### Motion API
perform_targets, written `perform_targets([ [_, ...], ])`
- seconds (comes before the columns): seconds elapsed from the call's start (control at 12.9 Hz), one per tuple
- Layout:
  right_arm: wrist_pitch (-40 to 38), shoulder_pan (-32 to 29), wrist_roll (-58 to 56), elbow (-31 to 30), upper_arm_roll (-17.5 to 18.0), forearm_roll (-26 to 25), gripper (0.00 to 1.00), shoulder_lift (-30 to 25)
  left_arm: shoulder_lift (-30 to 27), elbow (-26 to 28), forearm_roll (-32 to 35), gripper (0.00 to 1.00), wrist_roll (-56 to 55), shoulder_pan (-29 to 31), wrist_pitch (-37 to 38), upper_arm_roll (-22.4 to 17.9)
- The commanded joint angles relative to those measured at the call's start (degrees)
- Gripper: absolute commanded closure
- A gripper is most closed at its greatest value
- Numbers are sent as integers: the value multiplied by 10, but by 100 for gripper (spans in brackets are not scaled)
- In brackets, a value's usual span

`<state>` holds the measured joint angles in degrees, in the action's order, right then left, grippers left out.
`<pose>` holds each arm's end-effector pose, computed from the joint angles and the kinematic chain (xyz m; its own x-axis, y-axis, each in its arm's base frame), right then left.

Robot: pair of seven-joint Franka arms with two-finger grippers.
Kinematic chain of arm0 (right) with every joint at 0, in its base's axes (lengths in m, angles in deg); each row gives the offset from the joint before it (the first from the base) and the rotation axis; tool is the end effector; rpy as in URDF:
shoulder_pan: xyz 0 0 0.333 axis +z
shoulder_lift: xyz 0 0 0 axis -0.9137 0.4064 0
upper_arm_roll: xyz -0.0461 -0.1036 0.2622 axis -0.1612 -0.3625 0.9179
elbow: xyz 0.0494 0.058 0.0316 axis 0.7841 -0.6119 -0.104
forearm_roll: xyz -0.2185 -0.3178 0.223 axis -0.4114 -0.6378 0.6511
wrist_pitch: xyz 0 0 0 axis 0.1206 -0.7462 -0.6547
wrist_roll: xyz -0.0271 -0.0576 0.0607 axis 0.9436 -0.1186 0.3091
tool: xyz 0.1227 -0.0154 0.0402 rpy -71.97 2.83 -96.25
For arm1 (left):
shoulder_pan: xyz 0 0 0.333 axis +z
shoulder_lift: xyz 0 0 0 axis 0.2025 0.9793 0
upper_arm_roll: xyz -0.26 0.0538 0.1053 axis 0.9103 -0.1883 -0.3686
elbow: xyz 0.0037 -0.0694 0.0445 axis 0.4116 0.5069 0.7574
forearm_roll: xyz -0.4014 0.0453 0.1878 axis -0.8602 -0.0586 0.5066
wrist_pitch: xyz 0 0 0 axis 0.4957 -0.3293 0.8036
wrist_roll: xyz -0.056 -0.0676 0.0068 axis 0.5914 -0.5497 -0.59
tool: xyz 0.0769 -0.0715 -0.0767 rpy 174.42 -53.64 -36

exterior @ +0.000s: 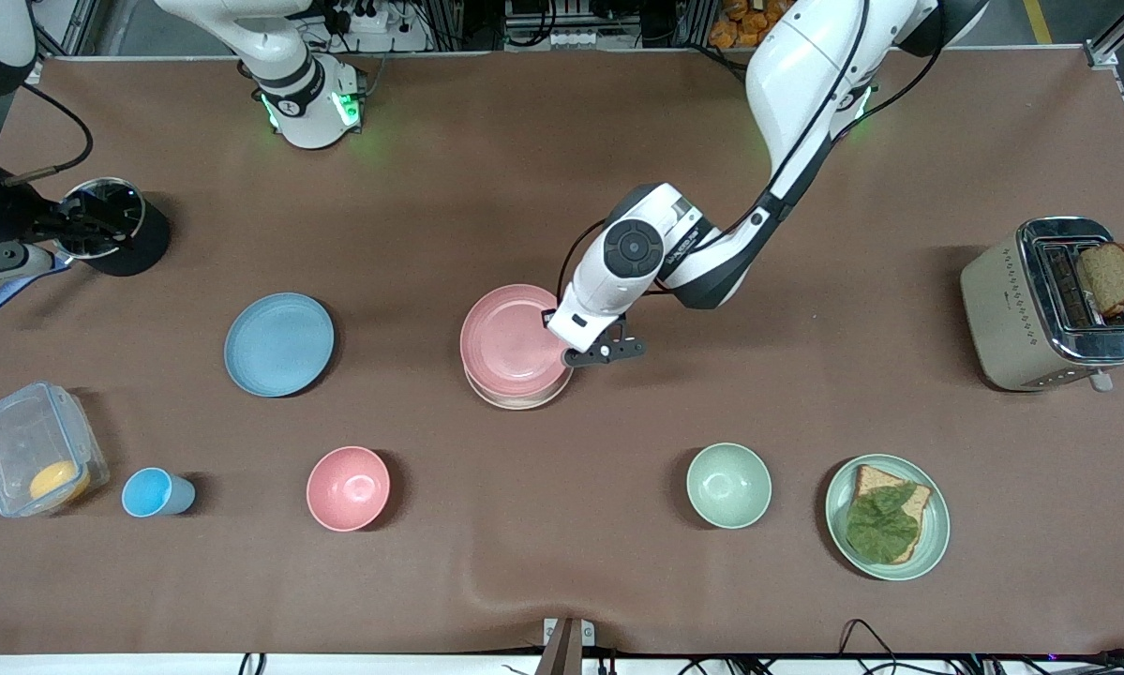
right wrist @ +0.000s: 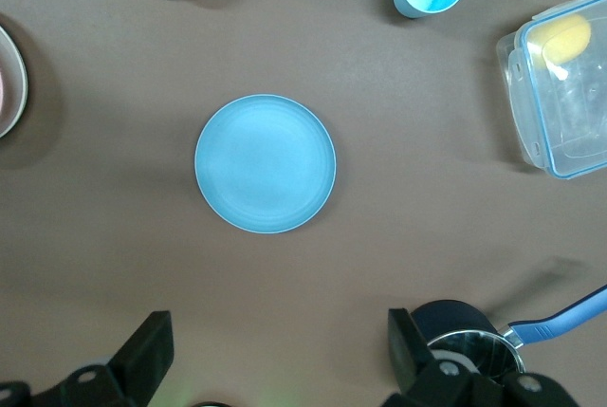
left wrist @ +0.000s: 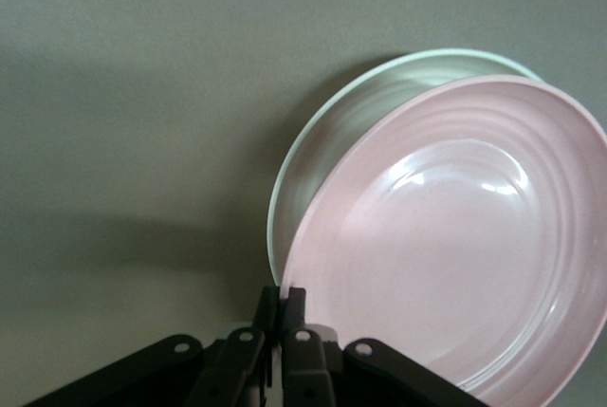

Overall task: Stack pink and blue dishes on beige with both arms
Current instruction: 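Carry the pink plate with the left gripper onto the beige plate, then lower the pink plate onto the beige plate and open the left gripper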

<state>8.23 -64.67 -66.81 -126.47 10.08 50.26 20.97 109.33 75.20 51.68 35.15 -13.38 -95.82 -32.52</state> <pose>0.5882 -0.0423 0.5075 0.9662 0.2365 -0.1023 0.2368 -0.9715 -0.0093 0.5121 -0.5185 0.1642 0.9769 0.1698 -0.1299 0.1933 -0.9612 0.1969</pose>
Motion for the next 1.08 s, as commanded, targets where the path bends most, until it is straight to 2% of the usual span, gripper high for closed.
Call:
perform_targets([
  [0.0,-6,-3,0,7,5,-6,0,2,12,-15,26,100,-16,-9,-6,-6],
  [1.0,15,-1,0,11,5,-12,0,6,38,-17,32,100,-9,-10,-37,-17],
])
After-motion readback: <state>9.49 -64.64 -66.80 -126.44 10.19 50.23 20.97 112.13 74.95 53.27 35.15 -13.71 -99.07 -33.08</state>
